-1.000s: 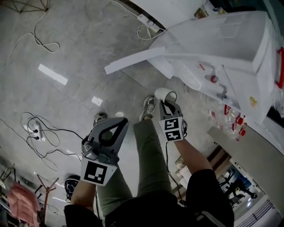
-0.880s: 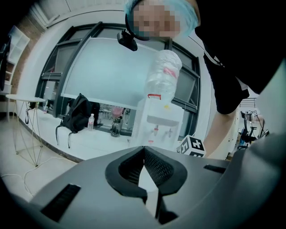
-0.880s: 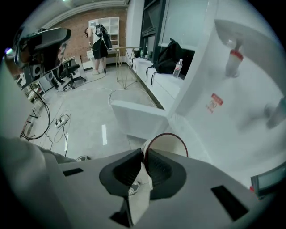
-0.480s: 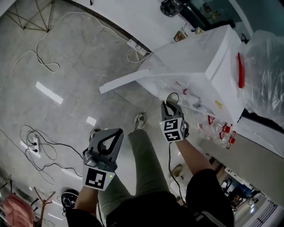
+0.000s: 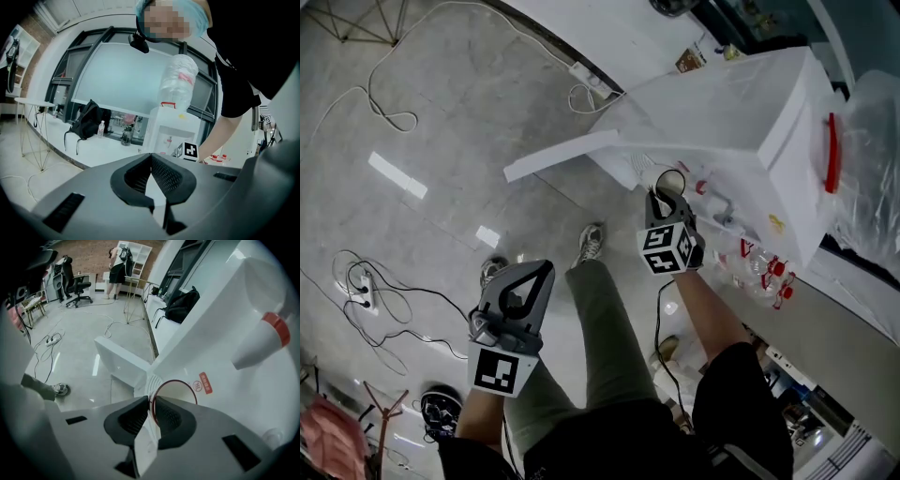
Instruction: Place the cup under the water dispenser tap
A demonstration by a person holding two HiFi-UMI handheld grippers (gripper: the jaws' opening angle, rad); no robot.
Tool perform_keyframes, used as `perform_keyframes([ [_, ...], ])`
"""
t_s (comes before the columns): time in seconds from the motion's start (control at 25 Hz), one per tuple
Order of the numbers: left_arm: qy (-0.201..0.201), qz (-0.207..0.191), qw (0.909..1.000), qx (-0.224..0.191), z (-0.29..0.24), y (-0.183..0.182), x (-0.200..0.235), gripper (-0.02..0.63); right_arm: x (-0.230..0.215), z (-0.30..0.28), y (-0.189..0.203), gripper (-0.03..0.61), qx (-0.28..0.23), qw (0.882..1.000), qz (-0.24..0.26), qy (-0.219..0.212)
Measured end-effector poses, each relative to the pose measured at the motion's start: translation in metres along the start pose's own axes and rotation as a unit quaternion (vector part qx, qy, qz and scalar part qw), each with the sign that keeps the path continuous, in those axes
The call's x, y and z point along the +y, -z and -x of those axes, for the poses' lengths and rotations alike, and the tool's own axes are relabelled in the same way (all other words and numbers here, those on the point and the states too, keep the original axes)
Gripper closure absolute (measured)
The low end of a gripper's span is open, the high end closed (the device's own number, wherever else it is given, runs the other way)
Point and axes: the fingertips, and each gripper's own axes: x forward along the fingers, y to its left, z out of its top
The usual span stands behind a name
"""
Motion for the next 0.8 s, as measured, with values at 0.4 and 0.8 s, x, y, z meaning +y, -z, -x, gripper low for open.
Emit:
perform_keyframes([
  [0.4, 0.011, -0.013, 0.9999, 0.002, 0.007, -0.006, 0.001, 0.595, -0.01, 0.01, -0.008, 0.453, -0.027, 0.998, -0.043, 0.034],
  [0.8, 0.06, -0.055, 0.9967, -0.006, 0.028, -0.04, -0.016, 0.595, 0.0, 0.087, -0.014, 0.431, -0.091, 0.976, -0.189, 0.066],
])
